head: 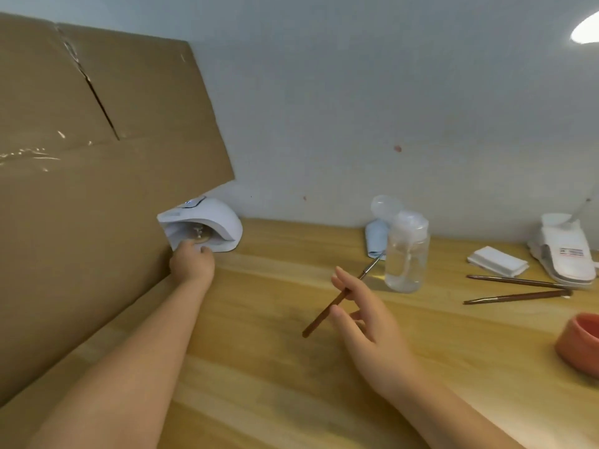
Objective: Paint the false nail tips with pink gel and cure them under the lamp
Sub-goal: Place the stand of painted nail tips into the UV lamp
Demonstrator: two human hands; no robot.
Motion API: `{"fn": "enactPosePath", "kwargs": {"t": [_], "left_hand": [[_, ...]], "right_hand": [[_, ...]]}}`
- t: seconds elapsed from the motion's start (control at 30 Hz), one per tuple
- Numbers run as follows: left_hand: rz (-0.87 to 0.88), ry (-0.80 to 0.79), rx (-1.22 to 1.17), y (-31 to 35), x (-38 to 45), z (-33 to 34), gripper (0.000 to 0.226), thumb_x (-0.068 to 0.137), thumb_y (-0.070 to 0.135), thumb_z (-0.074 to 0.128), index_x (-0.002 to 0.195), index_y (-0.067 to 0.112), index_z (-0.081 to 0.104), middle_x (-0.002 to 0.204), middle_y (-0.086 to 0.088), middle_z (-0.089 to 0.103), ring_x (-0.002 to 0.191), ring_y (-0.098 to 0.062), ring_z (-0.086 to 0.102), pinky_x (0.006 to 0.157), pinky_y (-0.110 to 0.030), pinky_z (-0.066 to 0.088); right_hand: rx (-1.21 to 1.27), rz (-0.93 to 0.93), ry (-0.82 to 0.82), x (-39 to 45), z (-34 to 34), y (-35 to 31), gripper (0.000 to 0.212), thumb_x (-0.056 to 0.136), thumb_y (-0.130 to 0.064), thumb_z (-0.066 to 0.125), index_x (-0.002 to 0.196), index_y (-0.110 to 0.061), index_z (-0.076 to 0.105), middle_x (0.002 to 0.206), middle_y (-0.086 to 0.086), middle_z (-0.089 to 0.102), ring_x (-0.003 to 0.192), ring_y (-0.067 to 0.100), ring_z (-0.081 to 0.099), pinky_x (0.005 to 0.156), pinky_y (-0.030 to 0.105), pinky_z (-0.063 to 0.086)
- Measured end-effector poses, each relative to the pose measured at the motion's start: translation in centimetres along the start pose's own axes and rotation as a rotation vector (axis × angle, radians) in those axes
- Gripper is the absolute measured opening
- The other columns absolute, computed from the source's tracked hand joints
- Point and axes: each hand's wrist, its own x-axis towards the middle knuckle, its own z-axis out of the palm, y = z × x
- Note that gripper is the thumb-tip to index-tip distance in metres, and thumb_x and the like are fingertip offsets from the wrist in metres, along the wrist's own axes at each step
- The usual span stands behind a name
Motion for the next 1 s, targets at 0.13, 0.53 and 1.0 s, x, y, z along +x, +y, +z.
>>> {"fn": "enactPosePath", "kwargs": {"t": [0.13, 0.53, 1.0], "left_hand": [[0.013, -0.033, 0.089, 0.2, 3.1, 1.7, 0.034, 0.096, 0.025, 0.052, 0.114, -0.003, 0.06, 0.114, -0.023, 0.064, 0.107, -0.042, 0.059, 0.089, -0.044, 0.05], [0.032, 0.048, 0.223, 0.3, 6.0, 3.4, 0.04, 0.095, 0.028, 0.058, 0.119, -0.004, 0.056, 0.115, -0.022, 0.063, 0.11, -0.04, 0.058, 0.091, -0.049, 0.05], [-0.059, 0.093, -0.158, -0.5, -7.5, -3.7, 0.024, 0.079, 0.033, 0.076, 0.082, 0.013, 0.064, 0.06, 0.002, 0.055, 0.058, -0.022, 0.056, 0.052, -0.029, 0.035]], "right_hand": [[-0.055, 0.0, -0.029, -0.3, -0.1, -0.1, 0.06, 0.086, -0.038, 0.056, 0.139, -0.052, 0.03, 0.132, -0.037, 0.041, 0.124, -0.01, 0.038, 0.103, 0.026, 0.04], [-0.109, -0.069, 0.005, -0.1, 0.2, -0.2, 0.061, 0.077, -0.035, 0.062, 0.133, -0.044, 0.041, 0.128, -0.032, 0.051, 0.125, -0.004, 0.044, 0.095, 0.02, 0.042], [0.03, 0.038, 0.05, 0.1, -0.8, -1.6, 0.046, 0.084, -0.013, 0.066, 0.123, -0.034, 0.052, 0.12, -0.018, 0.057, 0.107, -0.002, 0.052, 0.086, 0.021, 0.043]]}}
